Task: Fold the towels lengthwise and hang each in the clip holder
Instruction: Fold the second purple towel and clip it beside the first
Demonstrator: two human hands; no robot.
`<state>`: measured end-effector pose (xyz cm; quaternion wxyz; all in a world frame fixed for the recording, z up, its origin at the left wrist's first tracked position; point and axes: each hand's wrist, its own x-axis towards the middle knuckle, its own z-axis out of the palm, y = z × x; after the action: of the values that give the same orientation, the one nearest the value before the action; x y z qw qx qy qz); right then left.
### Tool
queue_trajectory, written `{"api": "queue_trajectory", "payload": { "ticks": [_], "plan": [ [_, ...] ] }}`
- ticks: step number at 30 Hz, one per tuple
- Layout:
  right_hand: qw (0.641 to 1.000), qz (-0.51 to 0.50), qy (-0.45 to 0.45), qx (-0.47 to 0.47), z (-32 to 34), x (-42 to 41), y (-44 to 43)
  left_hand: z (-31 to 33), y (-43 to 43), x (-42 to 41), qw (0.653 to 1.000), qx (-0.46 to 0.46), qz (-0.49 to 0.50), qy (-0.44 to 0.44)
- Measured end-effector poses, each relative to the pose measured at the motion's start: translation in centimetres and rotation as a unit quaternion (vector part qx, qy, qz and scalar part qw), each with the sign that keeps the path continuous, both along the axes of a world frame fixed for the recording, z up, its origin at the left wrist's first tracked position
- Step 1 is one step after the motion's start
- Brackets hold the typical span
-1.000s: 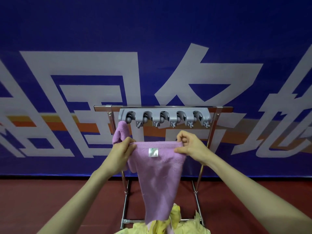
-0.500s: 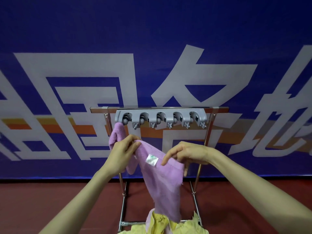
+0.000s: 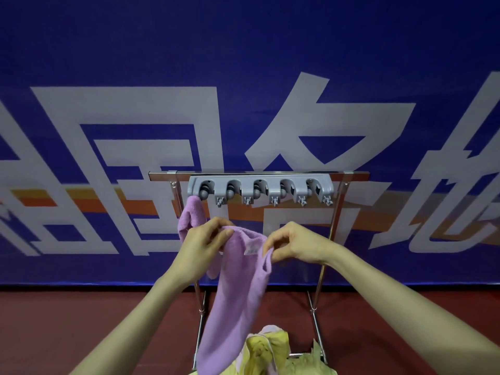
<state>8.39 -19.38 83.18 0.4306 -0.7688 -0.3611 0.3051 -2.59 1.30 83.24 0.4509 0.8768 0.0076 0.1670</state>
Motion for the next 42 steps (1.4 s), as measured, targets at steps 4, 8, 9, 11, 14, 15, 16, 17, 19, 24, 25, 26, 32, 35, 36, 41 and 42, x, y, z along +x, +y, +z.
{"api": "queue_trajectory", "payload": {
  "ticks": [4,8,9,11,14,15,16,17,19,24,25,26,32,35,36,41,42],
  "plan": [
    [0.997,-0.035,0.02,0.06,0.3,-0.1,0.6,0.2,0.3,-0.1,0.999,0.01,0.03,-0.002],
    [0.991,-0.061,0.053,0.108,1.0,-0.4,1.3,0.6,-0.1,-0.4,0.998,-0.03,0.057,-0.013],
    [0.99,-0.062,0.052,0.118,1.2,-0.6,1.5,0.7,-0.4,-0.5,0.997,-0.054,0.062,-0.015],
    [0.988,-0.07,0.036,0.132,1.4,-1.0,2.0,0.8,-1.1,-0.7,0.993,-0.094,0.069,-0.019],
    [0.984,-0.086,0.022,0.152,1.9,-1.7,2.8,1.0,-1.9,-0.8,0.989,-0.124,0.068,-0.029],
    [0.982,-0.094,0.021,0.164,2.0,-1.8,3.0,1.1,-2.2,-0.9,0.988,-0.133,0.064,-0.032],
    [0.979,-0.102,0.02,0.177,2.1,-1.9,3.2,1.3,-2.3,-0.9,0.988,-0.141,0.06,-0.035],
    [0.976,-0.111,0.017,0.188,2.1,-2.0,3.3,1.5,-2.5,-0.9,0.987,-0.147,0.056,-0.039],
    [0.971,-0.126,0.008,0.203,2.1,-2.2,3.4,1.8,-2.8,-1.0,0.984,-0.161,0.05,-0.048],
    [0.967,-0.15,-0.028,0.205,1.9,-2.7,3.5,1.8,-3.3,-1.0,0.98,-0.186,0.041,-0.052],
    [0.966,-0.156,-0.033,0.203,1.9,-2.8,3.5,1.8,-3.3,-1.0,0.98,-0.188,0.039,-0.052],
    [0.966,-0.161,-0.037,0.199,1.9,-2.8,3.6,1.7,-3.3,-0.9,0.98,-0.189,0.038,-0.052],
    [0.956,-0.202,-0.046,0.21,1.5,-2.7,4.0,1.2,-2.9,-0.7,0.982,-0.18,0.027,-0.051],
    [0.949,-0.22,-0.062,0.218,1.8,-2.6,4.3,1.2,-3.0,-0.7,0.978,-0.204,0.006,-0.051],
    [0.947,-0.224,-0.066,0.221,2.0,-2.6,4.4,1.2,-2.9,-0.6,0.977,-0.21,0.001,-0.049],
    [0.943,-0.229,-0.106,0.219,3.7,-2.0,5.0,0.3,-2.3,-0.2,0.981,-0.186,0.02,-0.05],
    [0.942,-0.227,-0.113,0.221,4.2,-1.9,5.1,0.1,-2.2,-0.2,0.983,-0.176,0.02,-0.05]
  ]
}}
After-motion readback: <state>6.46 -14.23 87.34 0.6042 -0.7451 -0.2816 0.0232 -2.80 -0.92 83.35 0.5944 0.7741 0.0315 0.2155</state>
